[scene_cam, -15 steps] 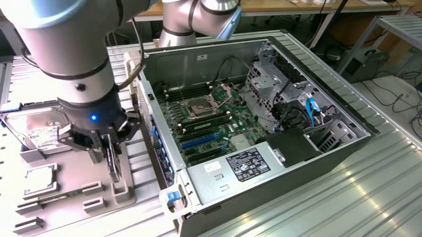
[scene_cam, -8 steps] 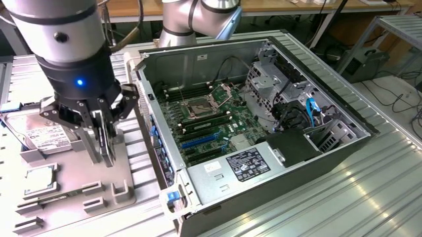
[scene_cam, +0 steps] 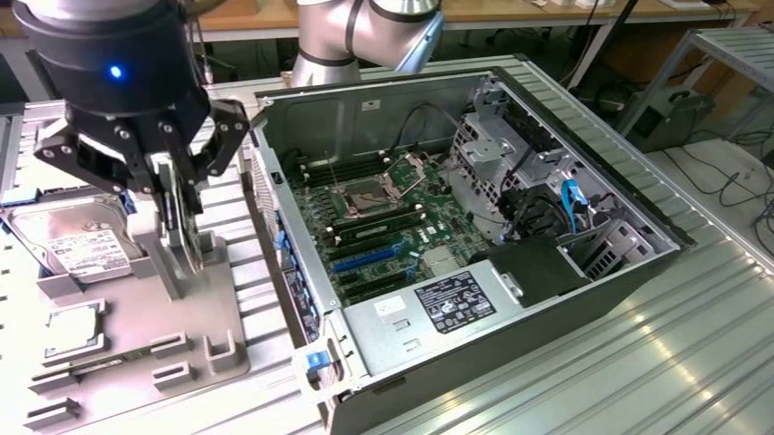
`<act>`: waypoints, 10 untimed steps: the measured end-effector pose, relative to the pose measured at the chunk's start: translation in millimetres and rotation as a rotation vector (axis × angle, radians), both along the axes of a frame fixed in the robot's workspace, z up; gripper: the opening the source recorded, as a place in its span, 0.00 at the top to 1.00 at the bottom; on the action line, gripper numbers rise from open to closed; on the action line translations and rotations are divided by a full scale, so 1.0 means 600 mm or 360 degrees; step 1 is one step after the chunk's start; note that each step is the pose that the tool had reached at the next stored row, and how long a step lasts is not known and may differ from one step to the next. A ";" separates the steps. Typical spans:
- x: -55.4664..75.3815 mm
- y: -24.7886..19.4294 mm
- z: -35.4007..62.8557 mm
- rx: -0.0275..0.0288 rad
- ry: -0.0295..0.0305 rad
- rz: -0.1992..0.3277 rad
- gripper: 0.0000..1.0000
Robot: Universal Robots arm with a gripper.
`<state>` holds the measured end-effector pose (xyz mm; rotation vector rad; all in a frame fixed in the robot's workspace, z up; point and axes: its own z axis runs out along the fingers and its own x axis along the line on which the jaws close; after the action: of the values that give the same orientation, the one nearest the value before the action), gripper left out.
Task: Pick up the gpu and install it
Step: 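Pick up the gpu and move the gpu toward the slot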
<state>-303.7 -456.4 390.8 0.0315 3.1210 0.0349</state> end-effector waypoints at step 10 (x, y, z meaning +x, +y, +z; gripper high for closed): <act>0.001 0.0000 0.070 -0.00471 0.00032 -0.0002 0.72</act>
<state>-303.0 -456.4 432.7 0.0327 3.1228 -0.0114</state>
